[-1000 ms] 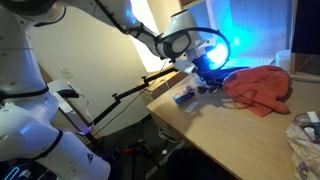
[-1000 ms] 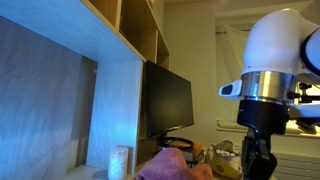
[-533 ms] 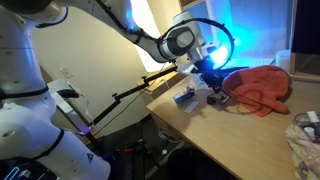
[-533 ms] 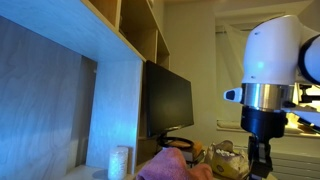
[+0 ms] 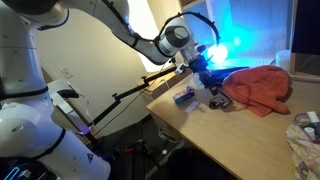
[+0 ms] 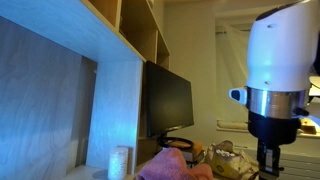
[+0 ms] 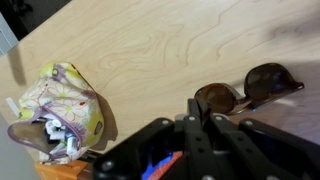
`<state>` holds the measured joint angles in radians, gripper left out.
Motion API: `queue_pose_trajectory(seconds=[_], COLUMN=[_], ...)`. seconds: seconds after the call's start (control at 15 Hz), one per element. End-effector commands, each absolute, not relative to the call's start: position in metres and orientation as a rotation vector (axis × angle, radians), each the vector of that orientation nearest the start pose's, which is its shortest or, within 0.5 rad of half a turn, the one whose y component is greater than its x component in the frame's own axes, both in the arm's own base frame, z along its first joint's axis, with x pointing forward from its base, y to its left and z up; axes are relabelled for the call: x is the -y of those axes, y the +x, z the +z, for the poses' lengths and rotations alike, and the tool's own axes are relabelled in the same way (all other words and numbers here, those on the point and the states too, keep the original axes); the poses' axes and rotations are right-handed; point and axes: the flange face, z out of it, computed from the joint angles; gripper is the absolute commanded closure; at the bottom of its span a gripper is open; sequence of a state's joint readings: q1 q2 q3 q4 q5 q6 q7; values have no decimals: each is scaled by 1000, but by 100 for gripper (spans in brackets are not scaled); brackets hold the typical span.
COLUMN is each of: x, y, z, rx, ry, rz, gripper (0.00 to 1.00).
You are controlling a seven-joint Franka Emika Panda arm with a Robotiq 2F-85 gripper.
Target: Fold the sunglasses.
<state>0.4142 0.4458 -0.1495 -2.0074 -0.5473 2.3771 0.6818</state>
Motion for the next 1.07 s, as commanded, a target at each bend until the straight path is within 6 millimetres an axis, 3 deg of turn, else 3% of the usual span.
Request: queue_pose_trajectory(seconds=[0.0, 0.4, 0.8, 0.93, 1.0], x=[-168, -190, -200, -203, -205], y=[581, 583, 592, 593, 593], z=[220, 182, 166, 167, 166], rx=[-10, 48, 65, 77, 79], ry=[-3608, -3662, -3720, -3724, -3738], rz=[-178, -37, 22, 47, 54], gripper=[99, 99, 99, 70, 63])
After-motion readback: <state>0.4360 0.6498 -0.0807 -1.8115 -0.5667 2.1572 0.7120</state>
